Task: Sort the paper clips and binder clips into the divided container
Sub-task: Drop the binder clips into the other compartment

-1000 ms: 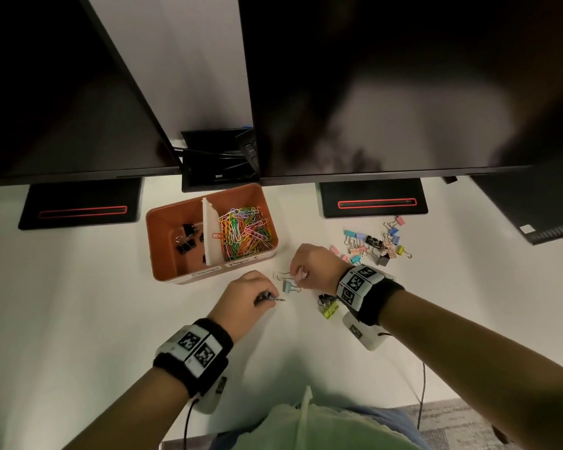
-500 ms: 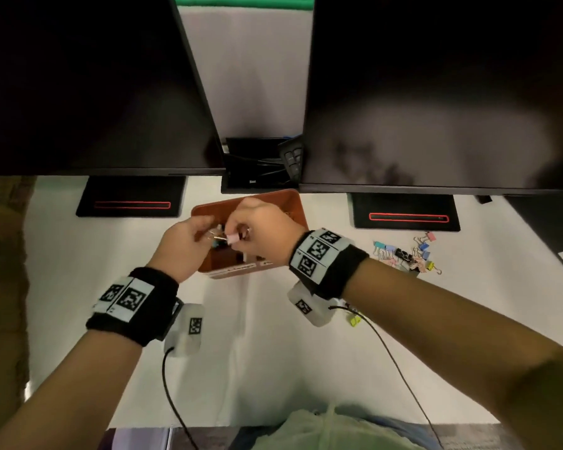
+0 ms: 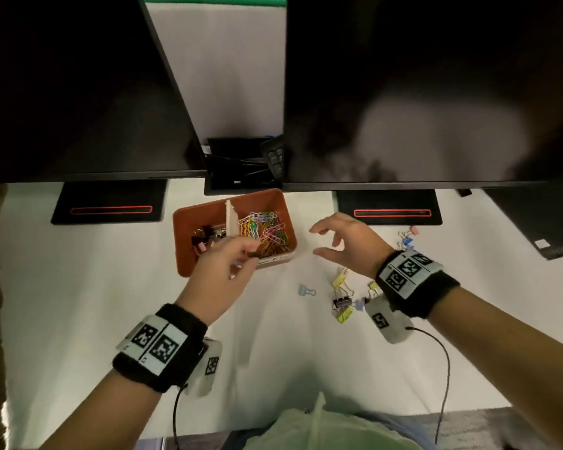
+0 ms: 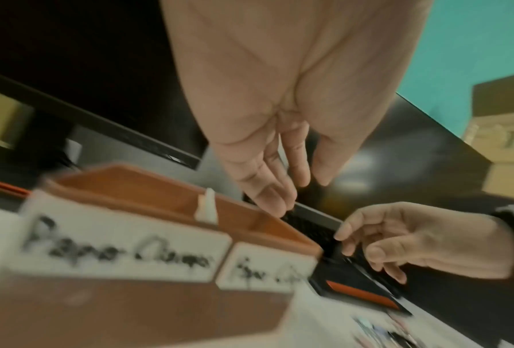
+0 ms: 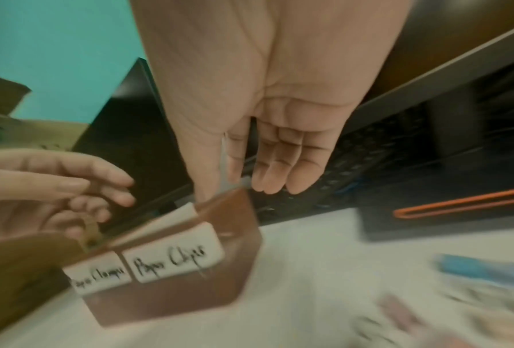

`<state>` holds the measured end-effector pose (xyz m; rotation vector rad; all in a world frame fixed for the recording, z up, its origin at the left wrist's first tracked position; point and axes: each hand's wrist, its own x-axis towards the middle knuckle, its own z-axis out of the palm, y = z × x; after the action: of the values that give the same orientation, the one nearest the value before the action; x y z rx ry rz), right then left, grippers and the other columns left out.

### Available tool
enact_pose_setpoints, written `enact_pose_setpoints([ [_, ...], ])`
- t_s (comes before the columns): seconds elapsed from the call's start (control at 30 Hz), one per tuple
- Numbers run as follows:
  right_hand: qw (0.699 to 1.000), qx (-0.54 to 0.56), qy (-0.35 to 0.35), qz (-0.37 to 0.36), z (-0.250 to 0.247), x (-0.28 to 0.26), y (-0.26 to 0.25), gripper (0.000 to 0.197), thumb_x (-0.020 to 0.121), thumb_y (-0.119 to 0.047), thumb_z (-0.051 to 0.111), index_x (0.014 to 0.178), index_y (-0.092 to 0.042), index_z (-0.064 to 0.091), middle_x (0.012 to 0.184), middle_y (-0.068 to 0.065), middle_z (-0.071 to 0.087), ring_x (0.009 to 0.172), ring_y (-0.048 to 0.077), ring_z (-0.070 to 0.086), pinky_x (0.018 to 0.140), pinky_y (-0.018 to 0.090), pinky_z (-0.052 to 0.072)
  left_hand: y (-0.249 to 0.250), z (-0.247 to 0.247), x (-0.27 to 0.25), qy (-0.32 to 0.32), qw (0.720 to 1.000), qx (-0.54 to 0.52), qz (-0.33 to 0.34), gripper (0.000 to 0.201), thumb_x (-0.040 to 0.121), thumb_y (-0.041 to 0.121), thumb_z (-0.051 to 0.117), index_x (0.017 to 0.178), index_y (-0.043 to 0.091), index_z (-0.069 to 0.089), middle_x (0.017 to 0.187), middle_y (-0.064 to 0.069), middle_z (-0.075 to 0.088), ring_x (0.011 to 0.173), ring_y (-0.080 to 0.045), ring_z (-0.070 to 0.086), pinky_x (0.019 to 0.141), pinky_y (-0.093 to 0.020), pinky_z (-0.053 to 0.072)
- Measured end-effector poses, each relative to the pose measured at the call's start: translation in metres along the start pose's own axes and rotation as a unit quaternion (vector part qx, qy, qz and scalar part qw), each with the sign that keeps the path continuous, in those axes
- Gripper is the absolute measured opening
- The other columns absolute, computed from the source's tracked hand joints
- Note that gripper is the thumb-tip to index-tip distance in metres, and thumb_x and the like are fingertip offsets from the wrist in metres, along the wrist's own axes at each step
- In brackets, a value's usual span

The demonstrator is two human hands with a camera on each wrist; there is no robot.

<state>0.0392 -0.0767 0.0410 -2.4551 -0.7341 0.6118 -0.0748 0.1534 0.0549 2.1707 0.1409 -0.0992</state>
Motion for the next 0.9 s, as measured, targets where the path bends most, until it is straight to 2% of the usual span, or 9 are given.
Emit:
enact_pose_setpoints([
  [0.1, 0.994, -0.05, -0.058, 0.073, -0.001, -0.029, 0.034, 0.054, 0.076, -0.039, 0.072, 0.123, -0.029, 0.05, 0.118, -0.001, 0.051, 0.086, 0.009, 0.051, 0.078, 0.023, 0.046, 0.008, 0.045, 0.004, -0.088, 0.995, 0.025, 0.038, 0.03, 0.087, 0.023, 0.06, 0.116, 0.025, 0.056, 0.115, 0.01, 0.051, 0.099, 0.001, 0.052, 0.083, -0.015, 0.046],
  [0.2, 0.985, -0.081, -0.102, 0.112, 0.009, -0.051, 0.059, 0.068, 0.071, -0.043, 0.074, 0.13, -0.032, 0.042, 0.128, -0.002, 0.045, 0.105, 0.015, 0.05, 0.091, 0.031, 0.047, 0.005, 0.087, 0.012, -0.155, 0.981, 0.087, 0.082, 0.035, 0.085, 0.023, 0.061, 0.119, 0.024, 0.054, 0.124, 0.006, 0.046, 0.113, -0.008, 0.044, 0.099, -0.026, 0.04],
  [0.27, 0.982, -0.092, -0.117, 0.116, 0.019, -0.061, 0.071, 0.073, 0.071, -0.047, 0.073, 0.133, -0.035, 0.037, 0.135, -0.002, 0.039, 0.117, 0.019, 0.047, 0.097, 0.036, 0.046, -0.002, 0.109, 0.017, -0.199, 0.966, 0.149, 0.073, 0.041, 0.085, 0.021, 0.06, 0.124, 0.025, 0.049, 0.13, 0.003, 0.041, 0.118, -0.016, 0.039, 0.104, -0.03, 0.035],
  [0.43, 0.981, -0.134, -0.12, 0.072, 0.037, -0.058, 0.079, 0.072, 0.078, -0.04, 0.068, 0.139, -0.039, 0.03, 0.15, 0.001, 0.022, 0.135, 0.027, 0.028, 0.107, 0.047, 0.036, -0.021, 0.134, 0.026, -0.214, 0.951, 0.224, 0.02, 0.041, 0.086, 0.012, 0.056, 0.126, 0.019, 0.048, 0.123, 0.0, 0.042, 0.113, -0.019, 0.038, 0.1, -0.031, 0.037],
  [0.57, 0.974, -0.171, -0.146, 0.034, 0.04, -0.044, 0.075, 0.067, 0.083, -0.027, 0.063, 0.139, -0.041, 0.03, 0.158, 0.0, 0.005, 0.143, 0.028, 0.013, 0.11, 0.053, 0.027, -0.032, 0.138, 0.024, -0.207, 0.955, 0.209, 0.024, 0.023, 0.085, 0.007, 0.055, 0.107, 0.015, 0.059, 0.108, -0.003, 0.049, 0.101, -0.019, 0.043, 0.091, -0.034, 0.043],
  [0.63, 0.972, -0.172, -0.16, 0.008, 0.042, -0.037, 0.073, 0.059, 0.085, -0.021, 0.06, 0.138, -0.038, 0.037, 0.158, 0.001, 0.01, 0.142, 0.027, 0.017, 0.11, 0.049, 0.029, -0.034, 0.138, 0.023, -0.207, 0.958, 0.199, 0.017, 0.018, 0.084, 0.007, 0.057, 0.101, 0.014, 0.06, 0.103, -0.003, 0.05, 0.097, -0.019, 0.044, 0.086, -0.033, 0.043],
  [0.7, 0.973, -0.164, -0.163, -0.008, 0.044, -0.032, 0.073, 0.052, 0.086, -0.021, 0.06, 0.134, -0.033, 0.045, 0.155, 0.004, 0.021, 0.138, 0.028, 0.024, 0.108, 0.046, 0.034, -0.036, 0.137, 0.024, -0.205, 0.96, 0.189, 0.003, 0.017, 0.083, 0.007, 0.059, 0.099, 0.014, 0.059, 0.101, -0.002, 0.05, 0.095, -0.019, 0.044, 0.082, -0.03, 0.043],
  [0.8, 0.976, -0.148, -0.157, -0.005, 0.044, -0.025, 0.075, 0.047, 0.084, -0.022, 0.063, 0.13, -0.026, 0.051, 0.147, 0.006, 0.034, 0.128, 0.028, 0.034, 0.104, 0.042, 0.039, -0.037, 0.135, 0.026, -0.206, 0.965, 0.165, 0.012, 0.014, 0.081, 0.005, 0.059, 0.089, 0.016, 0.06, 0.09, 0.002, 0.048, 0.084, -0.017, 0.047, 0.076, -0.029, 0.044],
  [0.9, 0.986, -0.1, -0.13, 0.015, 0.044, -0.022, 0.076, 0.046, 0.082, -0.018, 0.066, 0.127, -0.018, 0.053, 0.134, 0.006, 0.046, 0.116, 0.027, 0.044, 0.097, 0.039, 0.043, -0.031, 0.134, 0.027, -0.23, 0.967, 0.106, 0.025, 0.009, 0.079, 0.004, 0.062, 0.079, 0.013, 0.063, 0.086, 0.0, 0.05, 0.071, -0.013, 0.052, 0.072, -0.022, 0.043],
])
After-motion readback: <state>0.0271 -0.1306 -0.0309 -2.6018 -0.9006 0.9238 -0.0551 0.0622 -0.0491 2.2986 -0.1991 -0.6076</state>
